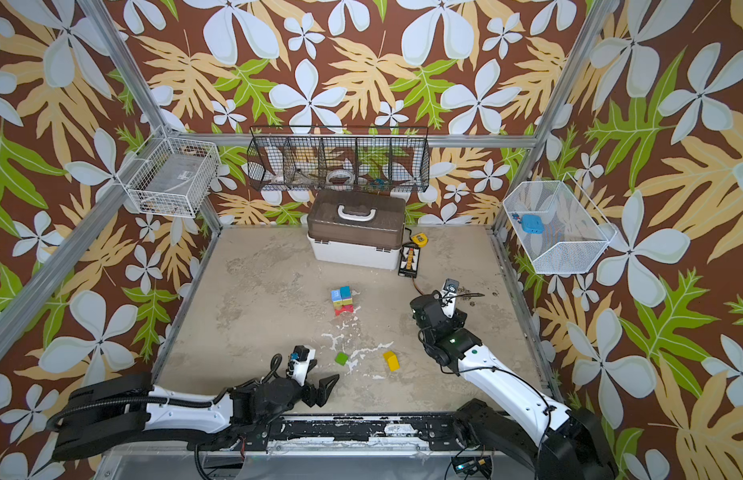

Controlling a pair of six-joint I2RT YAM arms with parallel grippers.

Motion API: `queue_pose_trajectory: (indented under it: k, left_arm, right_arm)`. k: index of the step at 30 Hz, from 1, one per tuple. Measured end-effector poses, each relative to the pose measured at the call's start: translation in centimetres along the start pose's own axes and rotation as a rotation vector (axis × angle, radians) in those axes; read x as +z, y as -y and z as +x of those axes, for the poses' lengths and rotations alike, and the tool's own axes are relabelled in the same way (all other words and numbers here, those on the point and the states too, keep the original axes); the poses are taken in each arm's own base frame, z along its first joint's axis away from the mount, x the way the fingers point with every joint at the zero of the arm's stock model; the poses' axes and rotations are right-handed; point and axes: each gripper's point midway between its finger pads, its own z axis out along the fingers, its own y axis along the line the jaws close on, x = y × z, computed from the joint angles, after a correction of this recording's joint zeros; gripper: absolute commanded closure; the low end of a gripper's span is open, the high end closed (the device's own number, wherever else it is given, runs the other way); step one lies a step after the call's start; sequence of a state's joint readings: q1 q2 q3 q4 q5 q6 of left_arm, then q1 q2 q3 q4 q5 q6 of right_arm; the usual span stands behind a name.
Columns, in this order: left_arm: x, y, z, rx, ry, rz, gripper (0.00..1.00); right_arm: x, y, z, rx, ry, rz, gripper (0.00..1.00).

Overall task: Build the wood block tower
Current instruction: 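Open the right gripper and withdraw it while the left gripper moves toward the green cube, then lower the left gripper over the green cube and close on it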

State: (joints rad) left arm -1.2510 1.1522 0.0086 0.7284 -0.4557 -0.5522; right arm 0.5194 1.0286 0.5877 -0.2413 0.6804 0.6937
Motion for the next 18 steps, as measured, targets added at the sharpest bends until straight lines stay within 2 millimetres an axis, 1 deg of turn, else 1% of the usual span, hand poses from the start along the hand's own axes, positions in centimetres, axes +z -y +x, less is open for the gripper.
queue_pose_trajectory:
  k: [3, 4, 5, 7, 10, 12, 14, 15, 18]
  left_arm:
    - [0.7, -0.3, 0.2, 0.018, -0.013, -0.042, 0.07]
    - [1.0, -0.2, 0.1, 0.022, -0.013, -0.052, 0.07]
    - [1.2, -0.1, 0.1, 0.027, -0.018, -0.061, 0.08]
    - [1.7, -0.1, 0.2, 0.037, -0.027, -0.075, 0.08]
    - [2.4, 0.1, 0.2, 0.056, -0.037, -0.095, 0.10]
    - [3.1, 0.4, 0.0, 0.081, -0.040, -0.111, 0.17]
    - [3.7, 0.4, 0.1, 0.094, -0.047, -0.134, 0.29]
    - [3.9, 0.3, 0.3, 0.107, -0.055, -0.146, 0.33]
    - [4.7, 0.3, 0.6, 0.150, -0.079, -0.174, 0.35]
  right_arm:
    - [1.2, 1.9, 0.9, 0.001, 0.015, 0.057, 0.09]
    - [1.6, 2.7, 1.2, 0.005, 0.017, 0.077, 0.11]
    - [2.0, 3.4, 1.3, 0.008, 0.015, 0.093, 0.12]
    - [2.4, 4.1, 1.2, 0.036, 0.021, 0.103, 0.11]
    - [2.5, 3.9, 0.8, 0.052, 0.039, 0.078, 0.11]
    - [2.6, 3.8, 0.7, 0.063, 0.046, 0.071, 0.11]
    - [2.7, 3.6, 0.5, 0.068, 0.052, 0.067, 0.12]
    - [2.7, 3.6, 0.6, 0.066, 0.050, 0.067, 0.12]
    - [2.9, 3.4, 0.6, 0.061, 0.044, 0.065, 0.13]
